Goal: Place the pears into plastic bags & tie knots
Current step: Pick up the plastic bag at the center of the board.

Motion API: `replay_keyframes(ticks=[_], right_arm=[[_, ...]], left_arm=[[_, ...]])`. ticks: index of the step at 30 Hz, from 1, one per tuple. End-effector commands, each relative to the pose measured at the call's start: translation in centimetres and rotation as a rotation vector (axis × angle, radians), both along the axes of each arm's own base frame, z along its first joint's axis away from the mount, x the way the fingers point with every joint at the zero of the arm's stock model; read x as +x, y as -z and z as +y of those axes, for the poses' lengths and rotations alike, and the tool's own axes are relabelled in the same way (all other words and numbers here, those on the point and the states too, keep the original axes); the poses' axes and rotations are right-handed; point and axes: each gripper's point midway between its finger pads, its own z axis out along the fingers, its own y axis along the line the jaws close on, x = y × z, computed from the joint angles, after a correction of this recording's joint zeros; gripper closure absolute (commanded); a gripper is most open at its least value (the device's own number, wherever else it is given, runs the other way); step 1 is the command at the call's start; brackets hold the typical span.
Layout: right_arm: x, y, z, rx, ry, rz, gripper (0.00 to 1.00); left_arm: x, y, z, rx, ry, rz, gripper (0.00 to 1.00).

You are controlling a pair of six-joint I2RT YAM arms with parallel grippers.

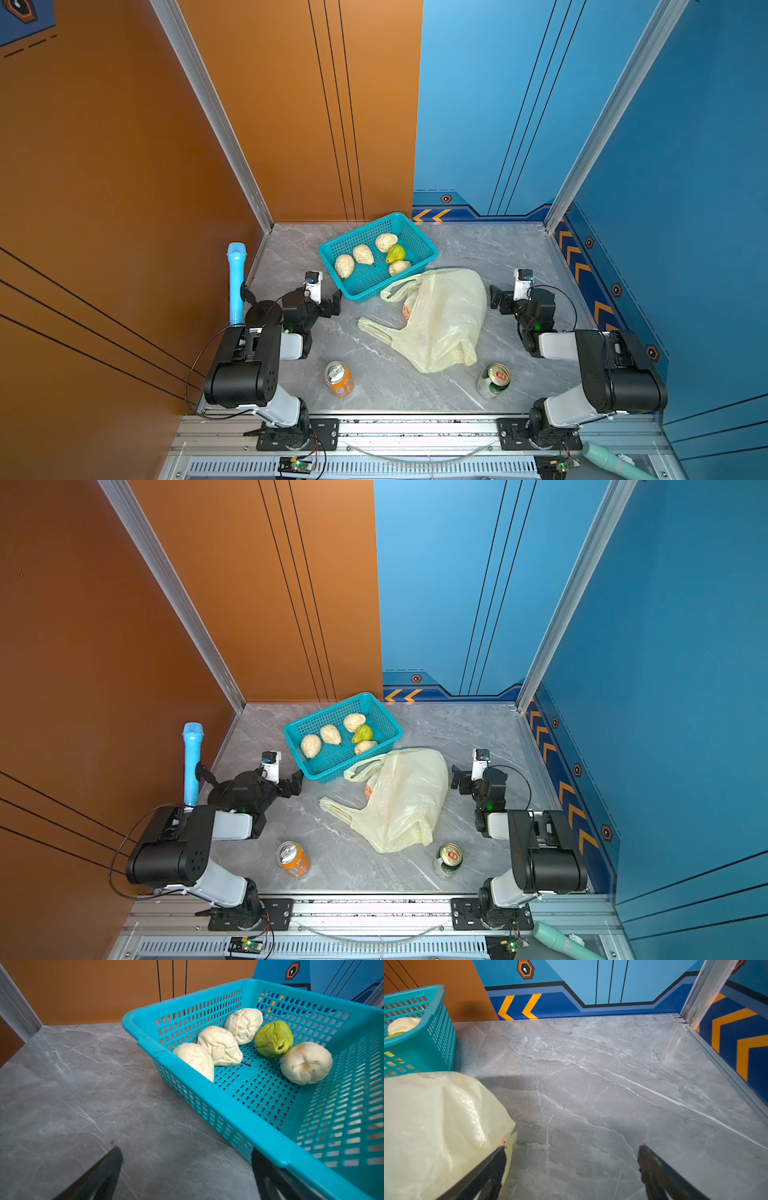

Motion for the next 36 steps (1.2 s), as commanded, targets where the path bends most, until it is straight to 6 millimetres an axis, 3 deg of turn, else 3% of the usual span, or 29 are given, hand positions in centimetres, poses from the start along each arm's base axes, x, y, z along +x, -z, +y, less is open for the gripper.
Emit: replay_keyframes(ticks=[1, 8, 13, 17, 21, 26, 32, 36], right_arm=[[-0.1, -1.7, -0.6, -0.009, 0.042, -0.003, 0.0], [-1.5, -5.6, 0.1, -0.012, 0.044, 0.047, 0.0], [-2.9, -9.0, 3.6, 0.075, -0.03, 0.14, 0.09], [-4.4, -10.6, 7.2, 0.111, -0.065, 0.217, 0.15], [-5.9, -11.2, 11.1, 0.142, -0.085, 0.295, 0.23], [-7.2, -10.2, 16.4, 0.163, -0.112, 0.443, 0.35], [-7.5, -9.6, 21.2, -0.054, -0.044, 0.496, 0.3], [-6.8, -9.7, 22.6, -0.225, 0.121, 0.438, 0.35]], left_arm=[[-0.1, -0.4, 0.6, 0.014, -0.037, -0.019, 0.02], [-1.2, -2.8, 3.4, 0.018, -0.222, -0.076, 0.02], [-2.3, -5.6, 3.1, 0.086, -0.292, -0.079, 0.02], [-2.4, -7.7, 2.3, 0.043, -0.312, -0.022, 0.01], [-2.6, -8.6, 0.9, -0.064, -0.299, 0.114, 0.06], [-3.1, -8.9, -3.4, -0.16, -0.16, 0.26, 0.13], [-4.1, -9.2, -6.4, -0.218, -0.071, 0.349, 0.17], [-4.6, -8.9, -7.6, -0.25, -0.025, 0.42, 0.17]])
